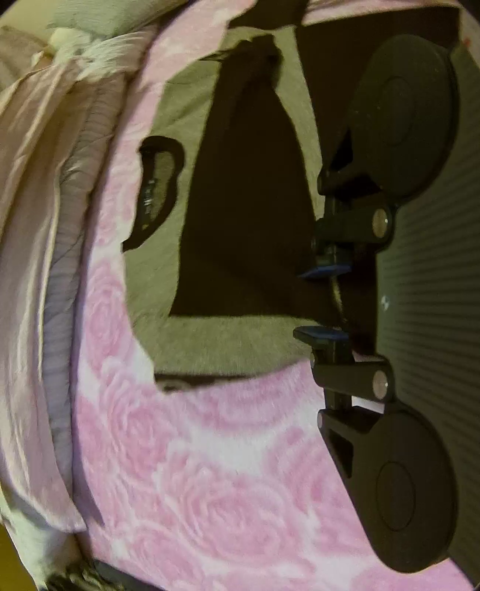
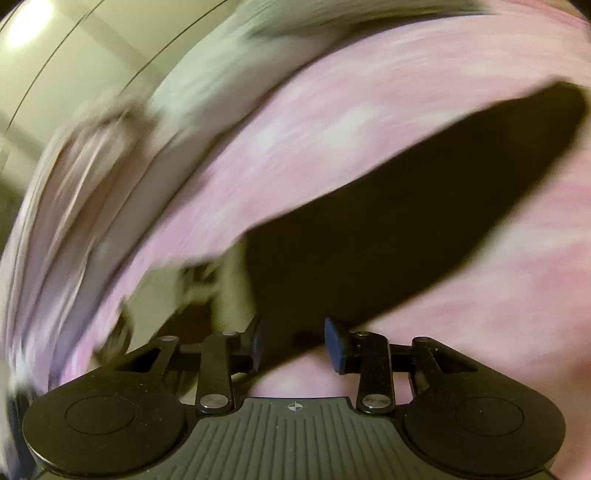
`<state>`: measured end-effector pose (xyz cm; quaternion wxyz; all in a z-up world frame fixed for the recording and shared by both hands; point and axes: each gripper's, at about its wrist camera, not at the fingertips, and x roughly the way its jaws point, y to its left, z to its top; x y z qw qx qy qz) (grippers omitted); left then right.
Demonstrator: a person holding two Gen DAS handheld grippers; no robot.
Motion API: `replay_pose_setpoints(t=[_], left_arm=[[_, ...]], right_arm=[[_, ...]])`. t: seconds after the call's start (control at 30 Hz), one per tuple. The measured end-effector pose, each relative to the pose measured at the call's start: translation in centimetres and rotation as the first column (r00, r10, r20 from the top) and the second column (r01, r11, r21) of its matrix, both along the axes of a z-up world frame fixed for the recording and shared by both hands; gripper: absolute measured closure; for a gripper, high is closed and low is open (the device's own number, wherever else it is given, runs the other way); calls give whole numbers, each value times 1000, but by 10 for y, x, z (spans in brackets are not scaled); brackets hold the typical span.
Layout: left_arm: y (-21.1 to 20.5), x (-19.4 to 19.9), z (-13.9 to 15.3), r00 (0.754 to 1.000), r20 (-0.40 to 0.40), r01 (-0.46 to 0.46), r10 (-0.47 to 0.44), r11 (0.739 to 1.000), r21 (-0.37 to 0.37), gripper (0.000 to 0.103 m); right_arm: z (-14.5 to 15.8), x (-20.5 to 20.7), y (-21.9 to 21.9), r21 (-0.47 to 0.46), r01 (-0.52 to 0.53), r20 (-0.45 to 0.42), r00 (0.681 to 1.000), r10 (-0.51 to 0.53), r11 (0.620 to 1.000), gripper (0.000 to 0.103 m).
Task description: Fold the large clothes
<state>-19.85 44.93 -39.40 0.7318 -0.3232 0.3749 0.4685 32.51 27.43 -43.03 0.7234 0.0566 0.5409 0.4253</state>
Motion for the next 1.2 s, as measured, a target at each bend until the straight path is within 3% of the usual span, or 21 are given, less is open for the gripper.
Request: replay_pose_setpoints(t=[0.07,0.17,0.33,0.37,0.43,0.5,0.57,0.63,0.7,0.8,0.9,0.97,1.03,1.07,1.1,1.13,1.17,1.2], left_arm=[[-8,-11,9,999,10,-42,42,999,-6,78],[-20,-30,18,994,19,-106,107,994,-21,78],[-39,-65,19,968,46,-241,245,967,-83,78],[-41,-70,18,961,51,-266,271,959,-97,78],[-47,-81,18,949,61,-302,310,946,-119,78],[-53,-90,22,941,66,-323,332,938,-122,78],[-58,-99,27,937,67,-334,342,936,-110,78],[-61,-108,30,931,68,-350,358,931,-105,78],[-62,-115,31,925,72,-366,374,924,-107,78],[-65,-125,31,914,85,-386,396,915,-115,78],[-66,-132,29,907,100,-398,410,909,-124,78],[-67,-137,28,902,111,-403,417,906,-129,78],[-67,-142,25,897,113,-413,428,900,-137,78],[-66,-145,23,894,115,-416,433,897,-147,78],[-66,-146,20,893,115,-416,435,896,-157,78],[-66,-148,17,893,114,-415,435,895,-165,78],[-66,-148,16,894,115,-411,432,896,-170,78],[-66,-149,15,896,118,-406,428,897,-172,78]], right_arm=[[-3,38,-34,-21,150,-10,989,-150,988,67],[-12,90,-76,9,344,-53,938,-343,939,68],[-45,142,-87,105,509,-255,844,-471,855,69],[-46,142,-84,107,516,-252,841,-479,850,79],[-39,138,-70,75,483,-170,868,-466,872,100],[-21,128,-56,38,416,-10,909,-416,908,100],[10,107,-30,15,344,170,924,-342,939,100],[46,74,5,14,230,337,915,-221,973,100],[80,26,43,9,80,489,869,-74,997,100],[123,-70,92,28,-188,641,757,127,982,100],[145,-177,119,29,-449,749,601,278,893,100],[145,-250,125,2,-608,799,479,364,794,100],[130,-318,121,-65,-750,833,323,450,659,98],[117,-346,121,-145,-787,832,232,505,600,89],[98,-378,122,-275,-797,806,113,581,538,80],[80,-397,121,-363,-788,775,41,630,497,61],[62,-409,119,-421,-786,742,-11,670,453,59],[47,-413,113,-448,-792,713,-36,701,415,59]])
